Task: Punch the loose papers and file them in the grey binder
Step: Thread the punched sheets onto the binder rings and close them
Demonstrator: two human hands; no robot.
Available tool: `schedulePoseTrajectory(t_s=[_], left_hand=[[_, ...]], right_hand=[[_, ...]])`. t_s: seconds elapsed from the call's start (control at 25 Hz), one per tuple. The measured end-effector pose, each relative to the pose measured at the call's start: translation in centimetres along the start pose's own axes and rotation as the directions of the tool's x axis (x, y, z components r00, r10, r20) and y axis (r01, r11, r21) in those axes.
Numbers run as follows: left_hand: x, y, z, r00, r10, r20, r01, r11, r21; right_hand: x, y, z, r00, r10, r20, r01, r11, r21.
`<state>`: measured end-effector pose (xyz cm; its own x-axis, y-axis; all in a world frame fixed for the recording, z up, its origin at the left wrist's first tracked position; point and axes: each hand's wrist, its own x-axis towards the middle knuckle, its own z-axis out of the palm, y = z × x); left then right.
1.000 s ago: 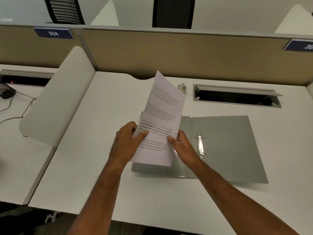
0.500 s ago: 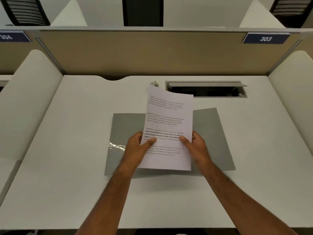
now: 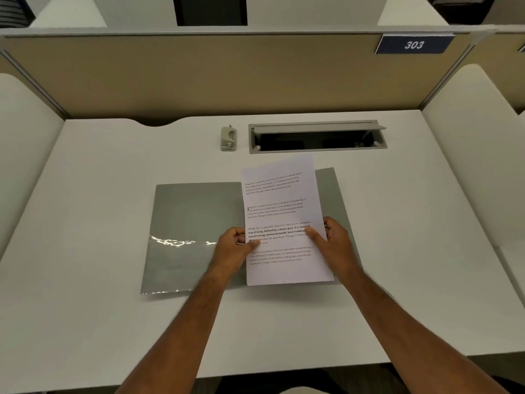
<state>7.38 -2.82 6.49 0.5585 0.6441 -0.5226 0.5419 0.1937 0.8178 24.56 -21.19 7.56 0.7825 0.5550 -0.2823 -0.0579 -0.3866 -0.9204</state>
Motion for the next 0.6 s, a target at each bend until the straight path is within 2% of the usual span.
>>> schedulePoseTrajectory(t_s=[0.32,0.6], left_hand=[[1.8,-1.4,1.8,0.996,0.086,0.009,-0.085,0.952,0.293],[2.9,-2.1,2.4,0.992,0.125,0.001,-0.119,0.942,0.315]], right_hand=[[0.6,1.0,-1.7,1.000,0.004,-0.022,-0.006,0.996,-0.085],[1.3,0.7,-1.4,1.000,0.001,-0.007,-0.001,0.996,-0.089]])
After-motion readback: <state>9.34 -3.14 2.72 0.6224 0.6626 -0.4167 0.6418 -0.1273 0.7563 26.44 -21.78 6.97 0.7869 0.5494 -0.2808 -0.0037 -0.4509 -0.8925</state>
